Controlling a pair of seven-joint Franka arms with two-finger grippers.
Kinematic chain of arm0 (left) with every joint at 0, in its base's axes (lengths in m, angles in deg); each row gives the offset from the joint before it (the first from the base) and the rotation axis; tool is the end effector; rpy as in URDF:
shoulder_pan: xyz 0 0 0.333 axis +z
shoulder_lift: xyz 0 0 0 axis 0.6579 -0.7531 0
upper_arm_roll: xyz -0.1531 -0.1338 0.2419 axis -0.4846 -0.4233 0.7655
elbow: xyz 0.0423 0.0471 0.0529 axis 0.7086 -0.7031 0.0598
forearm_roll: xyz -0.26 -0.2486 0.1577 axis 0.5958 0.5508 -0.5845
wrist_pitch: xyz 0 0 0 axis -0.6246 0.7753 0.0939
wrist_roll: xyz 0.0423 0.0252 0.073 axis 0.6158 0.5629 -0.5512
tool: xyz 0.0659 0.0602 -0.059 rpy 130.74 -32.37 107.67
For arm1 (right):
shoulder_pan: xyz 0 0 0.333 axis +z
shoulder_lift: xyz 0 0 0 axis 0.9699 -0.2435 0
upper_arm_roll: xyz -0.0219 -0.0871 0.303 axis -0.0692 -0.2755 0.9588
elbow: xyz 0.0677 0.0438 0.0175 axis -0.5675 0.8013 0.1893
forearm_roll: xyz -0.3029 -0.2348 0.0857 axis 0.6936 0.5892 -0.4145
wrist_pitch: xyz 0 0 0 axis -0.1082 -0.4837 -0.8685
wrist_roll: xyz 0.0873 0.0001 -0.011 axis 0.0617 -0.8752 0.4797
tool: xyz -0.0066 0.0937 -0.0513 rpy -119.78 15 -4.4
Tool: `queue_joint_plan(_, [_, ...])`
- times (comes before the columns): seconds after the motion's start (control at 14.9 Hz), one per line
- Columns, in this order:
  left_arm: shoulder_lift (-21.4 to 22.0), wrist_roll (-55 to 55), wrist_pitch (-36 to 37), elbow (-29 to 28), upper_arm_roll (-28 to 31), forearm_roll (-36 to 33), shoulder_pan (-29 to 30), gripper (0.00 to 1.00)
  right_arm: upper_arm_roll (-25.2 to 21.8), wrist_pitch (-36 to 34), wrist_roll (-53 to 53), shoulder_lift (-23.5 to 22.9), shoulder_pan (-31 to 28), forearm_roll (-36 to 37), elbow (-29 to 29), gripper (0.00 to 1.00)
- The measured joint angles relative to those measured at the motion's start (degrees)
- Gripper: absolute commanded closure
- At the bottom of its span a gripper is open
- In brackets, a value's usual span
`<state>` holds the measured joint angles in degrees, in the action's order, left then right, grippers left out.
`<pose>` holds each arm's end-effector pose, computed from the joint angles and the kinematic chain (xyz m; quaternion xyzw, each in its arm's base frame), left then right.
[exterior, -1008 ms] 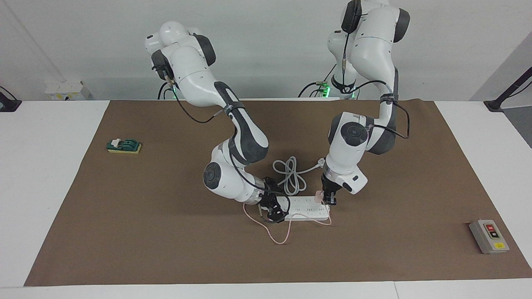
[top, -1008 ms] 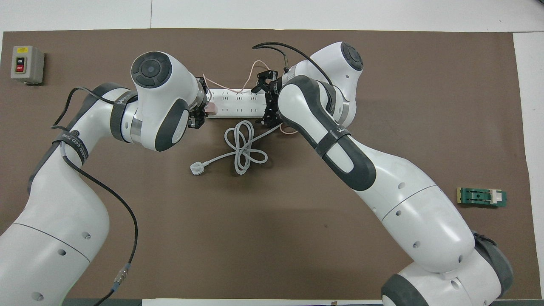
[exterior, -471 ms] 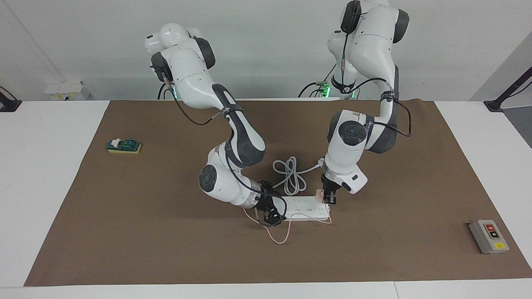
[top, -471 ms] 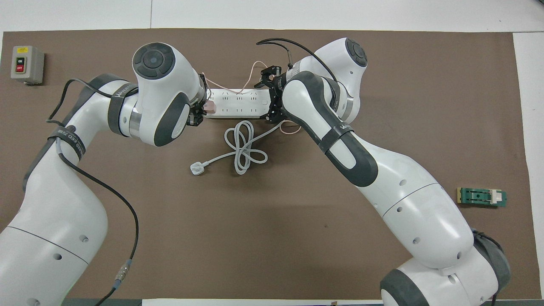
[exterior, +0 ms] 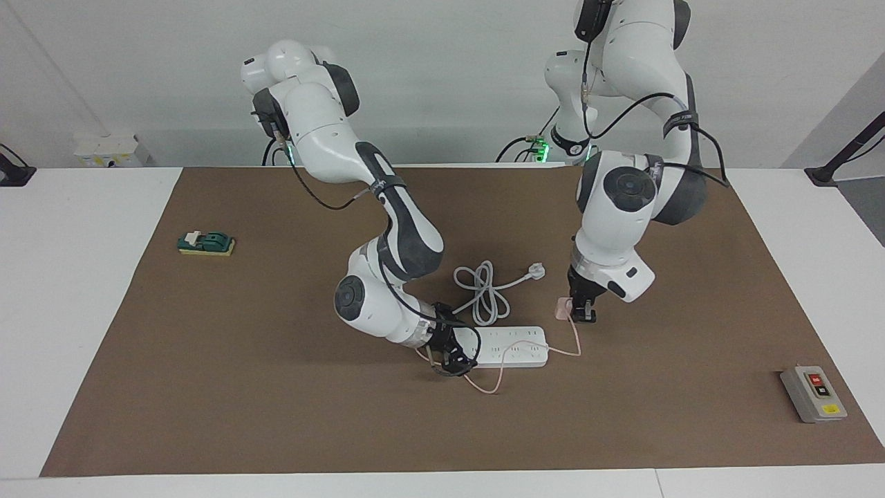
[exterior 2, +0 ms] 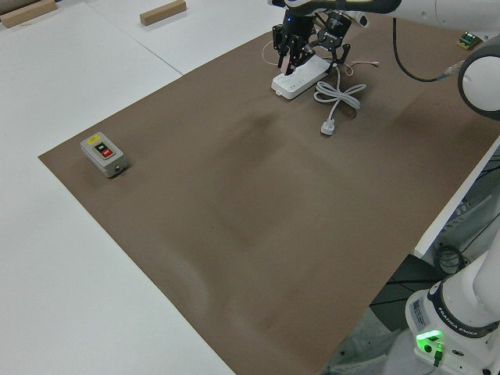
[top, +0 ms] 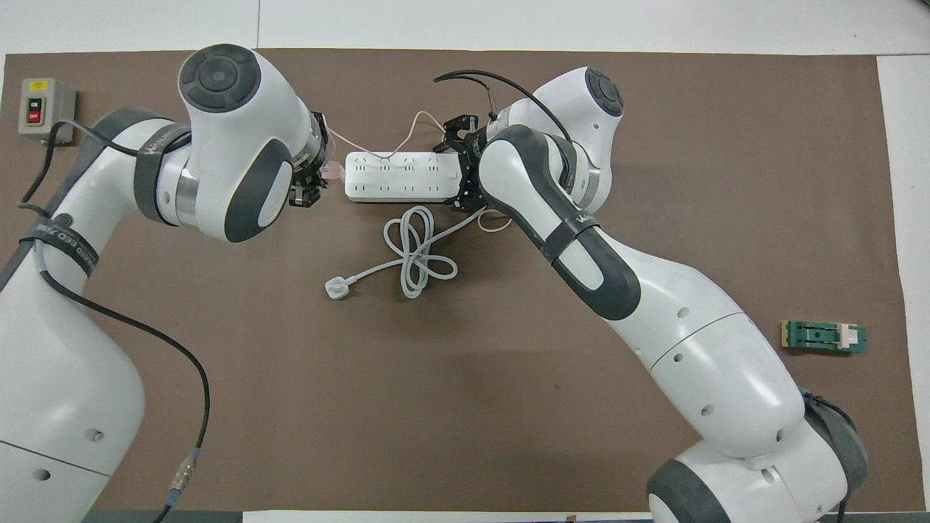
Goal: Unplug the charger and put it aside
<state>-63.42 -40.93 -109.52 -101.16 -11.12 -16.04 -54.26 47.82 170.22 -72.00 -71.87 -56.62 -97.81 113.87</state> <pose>0.6489 -0.2060 0.4312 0.7812 0.6238 0.0266 0.0008 0.7157 0.3348 0.2610 -0.7382 0.5934 0.2243 0.2296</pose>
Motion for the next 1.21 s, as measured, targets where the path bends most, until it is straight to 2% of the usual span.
queue_joint_plan(0.27, [4.4,12.0,5.7,0.1,0.1,1.0,6.1,1.0,0.0,0.0,0.0,0.0,0.0,0.0,0.0,0.01])
queue_joint_plan(0.54, [5.6,29.3,7.1,-0.8,0.2,1.4,14.2,1.0,-0.1,-1.3,0.0,0.1,-0.2,0.1,-0.6,0.0])
queue_joint_plan(0.87, [6.3,46.4,5.9,-4.4,0.2,3.1,22.8,1.0,-0.9,-12.1,0.0,4.5,-4.6,0.3,-2.3,0.0])
queue_joint_plan(0.94, [6.8,47.7,4.3,-5.8,0.2,3.5,23.6,0.83,-1.1,-14.5,0.0,5.9,-5.7,0.4,-2.3,0.0])
queue_joint_plan(1.01, [7.4,48.3,2.3,-7.7,0.2,3.8,23.8,0.48,-1.5,-17.2,0.0,7.5,-6.5,1.0,-2.2,0.0])
queue_joint_plan(1.08, [8.1,48.5,0.6,-9.6,0.0,3.8,23.8,0.28,-1.9,-19.7,0.0,8.9,-7.1,2.3,-2.1,0.0])
queue_joint_plan(1.14, [8.6,48.5,-0.8,-11.3,-0.2,3.9,23.8,0.0,-2.3,-22.2,0.0,10.4,-7.4,4.3,-2.1,0.0])
queue_joint_plan(1.21, [9.1,48.5,-1.6,-12.3,-0.4,3.9,23.7,0.0,-2.4,-24.4,0.0,11.9,-7.7,6.4,-2.1,0.0])
